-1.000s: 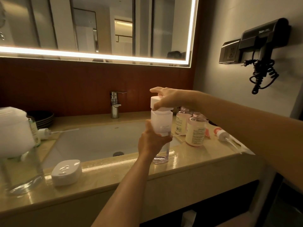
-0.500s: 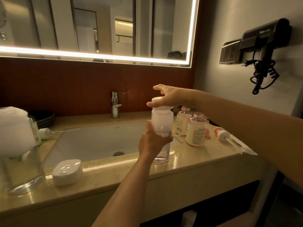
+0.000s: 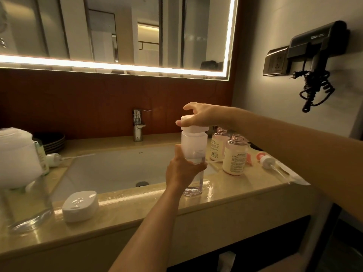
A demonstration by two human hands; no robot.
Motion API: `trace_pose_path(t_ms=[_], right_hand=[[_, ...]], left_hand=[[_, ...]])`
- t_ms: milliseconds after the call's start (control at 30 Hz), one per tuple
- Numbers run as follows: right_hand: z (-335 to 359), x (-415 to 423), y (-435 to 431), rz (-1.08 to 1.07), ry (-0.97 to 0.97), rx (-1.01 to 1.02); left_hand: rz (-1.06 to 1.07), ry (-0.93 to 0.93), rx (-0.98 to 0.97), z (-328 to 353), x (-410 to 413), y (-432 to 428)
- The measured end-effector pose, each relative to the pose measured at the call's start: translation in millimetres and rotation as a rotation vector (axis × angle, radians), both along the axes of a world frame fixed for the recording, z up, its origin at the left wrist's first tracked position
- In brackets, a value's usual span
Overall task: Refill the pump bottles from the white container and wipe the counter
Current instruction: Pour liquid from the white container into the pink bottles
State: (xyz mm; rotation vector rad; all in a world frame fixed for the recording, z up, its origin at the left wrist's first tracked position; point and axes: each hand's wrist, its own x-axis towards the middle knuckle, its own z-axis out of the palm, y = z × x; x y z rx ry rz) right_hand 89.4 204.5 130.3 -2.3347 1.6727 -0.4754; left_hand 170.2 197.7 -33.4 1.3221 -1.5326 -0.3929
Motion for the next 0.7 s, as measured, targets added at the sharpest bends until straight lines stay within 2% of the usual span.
trace_pose_path(t_ms=[133, 200, 300, 367, 433, 567, 633, 700], right_hand=[[-6.9, -1.9, -2.1, -0.111, 0.165, -0.160], [-7.7, -2.7, -1.0, -0.064, 0.115, -0.154], [-1.5, -4.4, 2.9, 0.054, -0.066, 0.020], [2.2, -5.6, 5.1, 0.091, -0.113, 0.086], [2.6, -4.6, 5.4, 0.073, -0.093, 0.070], [-4.8, -2.9, 1.1, -0.023, 0.119, -0.093], [-7.2, -5.9, -0.9, 0.002, 0.077, -0.114], [-9.0, -9.8, -3.5, 0.019, -0.048, -0.105]], left_hand=[[0.002, -0.012, -0.008, 0.0, 0.3, 0.0], [0.004, -0.012, -0.004, -0.4, 0.3, -0.5], [-0.001, -0.009, 0.005, -0.8, 0.6, -1.1], [-0.008, -0.010, 0.000, -1.2, 0.4, -1.3], [-0.010, -0.017, -0.010, -1.3, 0.4, -1.2], [-0.003, -0.019, -0.013, -1.5, 1.0, -0.9], [-0.003, -0.020, -0.017, -1.8, 1.0, -0.8], [-0.009, -0.020, -0.017, -1.7, 1.3, -0.7]])
